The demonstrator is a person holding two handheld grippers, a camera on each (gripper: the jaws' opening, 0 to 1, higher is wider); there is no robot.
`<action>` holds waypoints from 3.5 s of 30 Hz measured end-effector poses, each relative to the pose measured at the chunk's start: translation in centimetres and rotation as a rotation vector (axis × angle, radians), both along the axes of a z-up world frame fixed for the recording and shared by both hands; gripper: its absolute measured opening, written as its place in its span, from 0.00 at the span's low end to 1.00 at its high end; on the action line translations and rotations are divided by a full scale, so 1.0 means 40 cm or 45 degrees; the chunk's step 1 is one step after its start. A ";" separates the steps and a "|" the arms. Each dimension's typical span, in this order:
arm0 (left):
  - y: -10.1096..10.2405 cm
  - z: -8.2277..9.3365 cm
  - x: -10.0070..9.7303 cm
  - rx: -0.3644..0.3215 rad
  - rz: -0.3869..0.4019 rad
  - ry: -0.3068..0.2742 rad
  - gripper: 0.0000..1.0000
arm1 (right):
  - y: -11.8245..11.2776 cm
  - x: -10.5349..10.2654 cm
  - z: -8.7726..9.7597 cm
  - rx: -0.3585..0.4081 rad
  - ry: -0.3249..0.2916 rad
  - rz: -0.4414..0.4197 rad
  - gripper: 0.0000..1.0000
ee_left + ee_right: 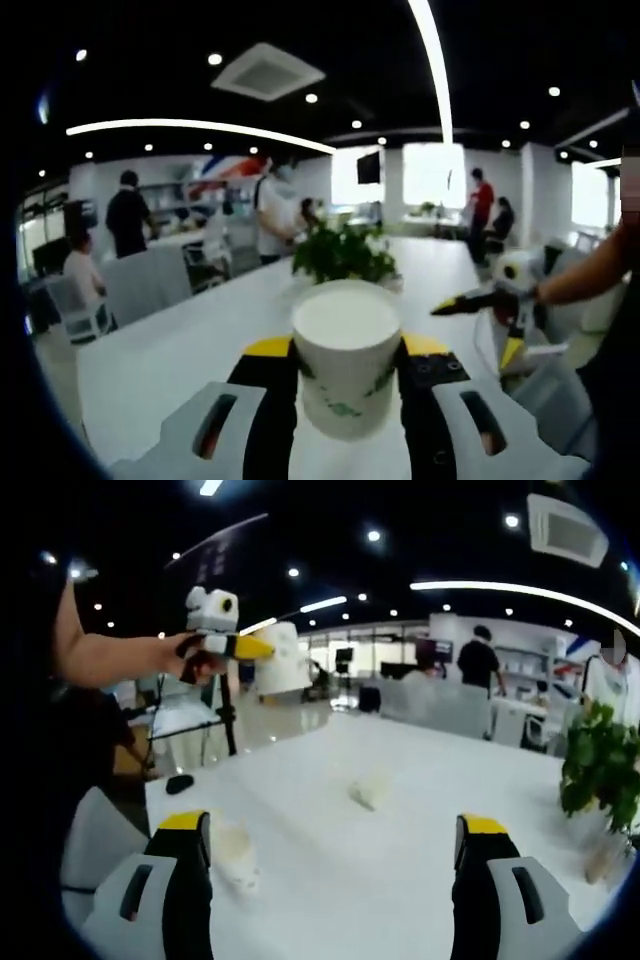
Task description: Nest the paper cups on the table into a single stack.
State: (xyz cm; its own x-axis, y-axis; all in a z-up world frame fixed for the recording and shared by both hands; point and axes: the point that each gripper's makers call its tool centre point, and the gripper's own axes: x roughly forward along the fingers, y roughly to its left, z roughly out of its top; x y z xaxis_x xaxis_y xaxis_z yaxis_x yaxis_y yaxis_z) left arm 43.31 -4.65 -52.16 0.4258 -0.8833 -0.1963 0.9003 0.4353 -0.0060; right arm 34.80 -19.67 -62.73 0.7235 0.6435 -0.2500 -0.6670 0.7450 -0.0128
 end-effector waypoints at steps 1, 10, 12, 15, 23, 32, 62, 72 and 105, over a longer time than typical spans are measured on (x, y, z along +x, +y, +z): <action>0.001 0.002 -0.006 -0.003 -0.005 0.002 0.38 | 0.005 0.003 0.008 0.004 -0.006 0.006 1.00; -0.003 0.039 -0.057 -0.073 -0.021 0.006 0.38 | 0.023 0.003 0.018 0.004 0.007 0.033 1.00; -0.009 0.042 -0.069 -0.070 -0.040 -0.004 0.38 | 0.024 0.001 0.020 0.004 0.006 0.035 1.00; -0.022 0.039 -0.092 -0.035 -0.074 -0.022 0.38 | 0.022 -0.004 0.023 0.004 0.003 0.030 1.00; -0.039 0.038 -0.138 -0.006 -0.128 -0.029 0.38 | 0.013 -0.011 0.023 0.003 0.001 0.018 1.00; -0.052 0.023 -0.176 0.027 -0.177 -0.021 0.38 | 0.020 -0.012 0.030 0.001 -0.012 0.015 1.00; -0.016 0.013 -0.248 -0.230 -0.149 -0.024 0.38 | 0.156 -0.067 0.172 0.109 -0.071 0.249 0.81; 0.009 0.085 -0.253 -0.404 -0.153 0.010 0.38 | 0.276 -0.126 0.255 0.157 -0.055 0.482 0.54; 0.051 0.023 -0.349 -0.340 -0.369 0.151 0.37 | 0.362 -0.194 0.306 0.453 0.133 0.716 0.09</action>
State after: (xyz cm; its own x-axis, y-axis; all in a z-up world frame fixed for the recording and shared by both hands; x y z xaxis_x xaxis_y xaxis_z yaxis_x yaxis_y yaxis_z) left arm 29.36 -2.60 -51.25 0.1400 -0.9899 0.0231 0.9716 0.1329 -0.1956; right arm 27.03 -5.18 -50.49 0.2377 0.9713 -0.0032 -0.9390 0.2307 0.2550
